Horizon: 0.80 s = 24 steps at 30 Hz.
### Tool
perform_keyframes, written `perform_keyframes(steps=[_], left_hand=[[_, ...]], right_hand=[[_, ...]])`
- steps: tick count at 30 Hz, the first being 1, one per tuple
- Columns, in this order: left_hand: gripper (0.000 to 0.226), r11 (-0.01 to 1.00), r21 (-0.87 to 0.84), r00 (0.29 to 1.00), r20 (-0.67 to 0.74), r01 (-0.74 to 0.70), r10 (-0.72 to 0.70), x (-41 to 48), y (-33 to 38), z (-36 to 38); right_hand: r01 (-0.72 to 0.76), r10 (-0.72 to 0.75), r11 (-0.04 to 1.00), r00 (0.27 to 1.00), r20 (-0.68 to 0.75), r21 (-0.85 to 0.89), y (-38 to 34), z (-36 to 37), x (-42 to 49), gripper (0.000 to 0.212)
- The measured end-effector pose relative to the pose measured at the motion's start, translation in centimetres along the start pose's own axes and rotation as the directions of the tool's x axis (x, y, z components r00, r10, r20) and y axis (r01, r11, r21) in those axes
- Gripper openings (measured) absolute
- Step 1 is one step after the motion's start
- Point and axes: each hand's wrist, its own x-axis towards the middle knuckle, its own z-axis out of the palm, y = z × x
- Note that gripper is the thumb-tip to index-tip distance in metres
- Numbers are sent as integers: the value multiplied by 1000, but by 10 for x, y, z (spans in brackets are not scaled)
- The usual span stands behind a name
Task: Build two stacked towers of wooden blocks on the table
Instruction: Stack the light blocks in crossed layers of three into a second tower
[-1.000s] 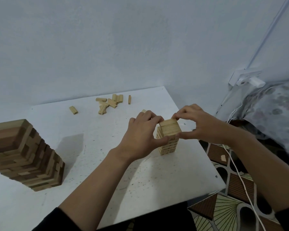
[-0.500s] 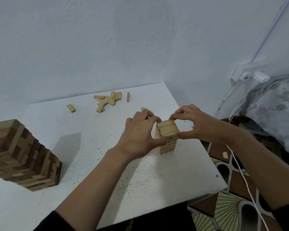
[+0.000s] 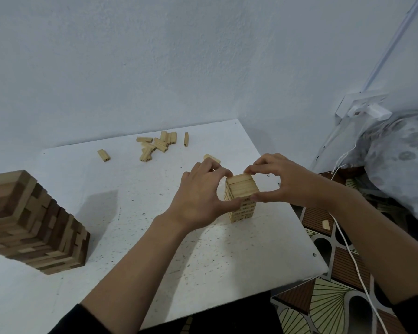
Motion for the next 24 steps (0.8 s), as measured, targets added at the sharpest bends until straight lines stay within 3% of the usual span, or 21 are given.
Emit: perform_keyframes(steps=[8,24], left_hand=[[62,1000,0,1000,2,3,-3,-1,-1,-1],[61,1000,-23,1000,-3,4,-4,-2,-3,1]], right_hand=[[9,-5,998,997,-80,57,-2,0,-3,70],[14,-7,998,995,-97,67,-1,0,-4,71]])
